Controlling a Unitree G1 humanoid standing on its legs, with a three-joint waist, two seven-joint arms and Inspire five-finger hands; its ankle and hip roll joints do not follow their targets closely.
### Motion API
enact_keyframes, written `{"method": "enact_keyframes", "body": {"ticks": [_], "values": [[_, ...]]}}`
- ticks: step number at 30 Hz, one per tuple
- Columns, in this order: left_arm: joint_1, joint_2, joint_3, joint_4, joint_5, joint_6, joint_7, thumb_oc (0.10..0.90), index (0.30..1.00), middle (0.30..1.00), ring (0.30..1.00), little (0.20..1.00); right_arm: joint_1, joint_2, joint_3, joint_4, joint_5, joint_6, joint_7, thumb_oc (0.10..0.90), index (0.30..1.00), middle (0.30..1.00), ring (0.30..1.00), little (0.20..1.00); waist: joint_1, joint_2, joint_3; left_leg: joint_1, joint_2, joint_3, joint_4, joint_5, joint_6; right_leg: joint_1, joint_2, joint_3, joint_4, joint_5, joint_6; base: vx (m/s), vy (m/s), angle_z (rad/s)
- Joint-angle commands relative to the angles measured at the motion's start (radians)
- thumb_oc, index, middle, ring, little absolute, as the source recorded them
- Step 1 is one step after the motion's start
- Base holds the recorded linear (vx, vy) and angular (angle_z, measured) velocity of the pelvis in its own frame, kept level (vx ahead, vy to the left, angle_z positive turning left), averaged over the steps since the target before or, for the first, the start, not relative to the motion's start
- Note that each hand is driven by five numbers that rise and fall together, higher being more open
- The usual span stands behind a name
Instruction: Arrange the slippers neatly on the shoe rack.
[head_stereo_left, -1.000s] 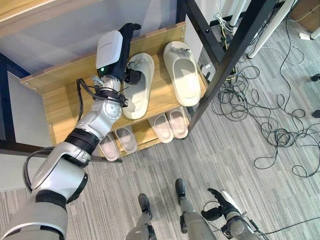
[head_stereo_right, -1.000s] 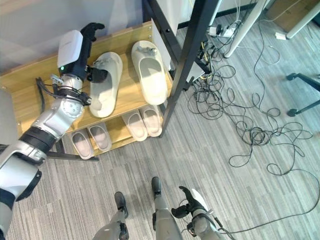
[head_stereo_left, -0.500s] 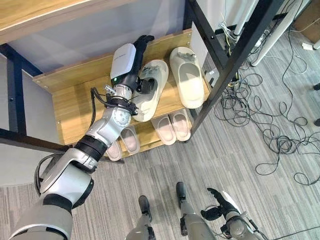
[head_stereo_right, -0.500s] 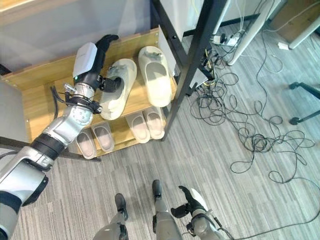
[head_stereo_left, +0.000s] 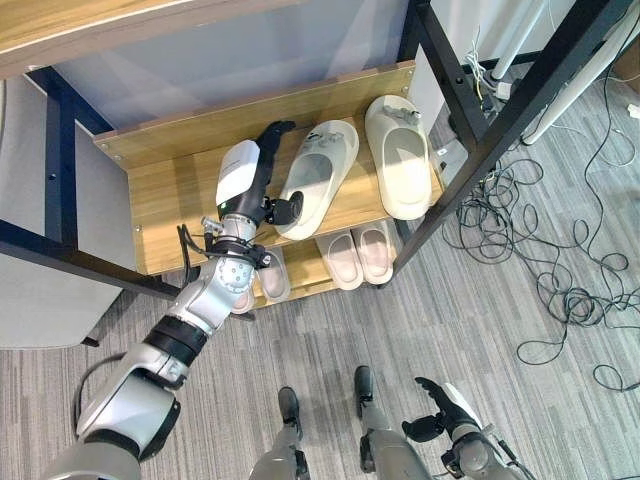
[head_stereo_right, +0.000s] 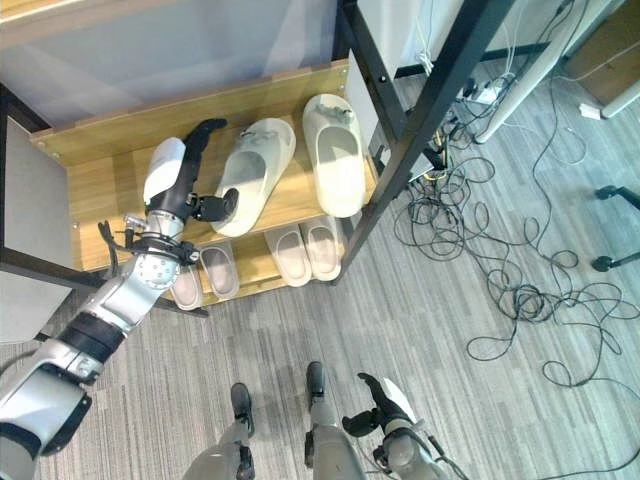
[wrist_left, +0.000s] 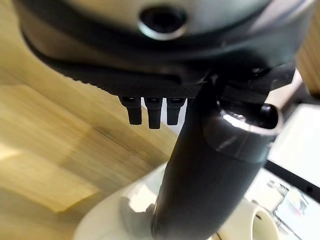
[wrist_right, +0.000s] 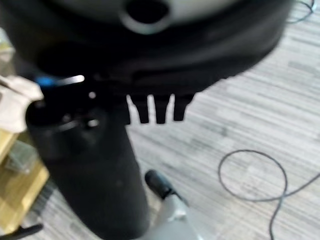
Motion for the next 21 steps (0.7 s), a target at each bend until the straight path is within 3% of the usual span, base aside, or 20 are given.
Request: {"method": "enact_keyframes", "body": {"ticks": [1, 11, 21], "values": [[-0.006, -0.024, 0.114, -0.055, -0.057, -0.091, 0.017, 0.800, 0.900, 0.900, 0.900, 0.900, 0.056, -0.002, -0.031, -0.021, 0.013, -0.010, -0.019, 0.800, 0.900, 0.900, 0.900, 0.900, 0.025, -0.012, -0.052, -0.051, -0.043, -0.059, 0.002, 0.013, -0.035, 0.015, -0.063, -0.082, 0.006, -0.080, 0.114, -0.01, -0.004, 0.04], [0.101, -0.076, 0.212, -0.183, -0.244, -0.161, 0.023, 0.800, 0.900, 0.900, 0.900, 0.900, 0.068, 0.003, -0.043, -0.017, -0.002, -0.003, -0.025, 0.800, 0.900, 0.900, 0.900, 0.900, 0.035, -0.018, -0.063, -0.044, -0.044, -0.063, 0.002, 0.011, -0.037, 0.027, -0.063, -0.097, 0.006, -0.083, 0.109, -0.01, -0.007, 0.05], [0.266, -0.141, 0.256, -0.235, -0.468, -0.205, -0.065, 0.800, 0.900, 0.900, 0.900, 0.900, 0.088, 0.000, -0.062, -0.030, -0.022, 0.006, -0.027, 0.800, 0.900, 0.900, 0.900, 0.900, 0.041, -0.019, -0.075, -0.029, -0.041, -0.060, 0.002, 0.009, -0.035, 0.045, -0.061, -0.102, 0.006, -0.087, 0.103, 0.00, -0.001, 0.04]]}}
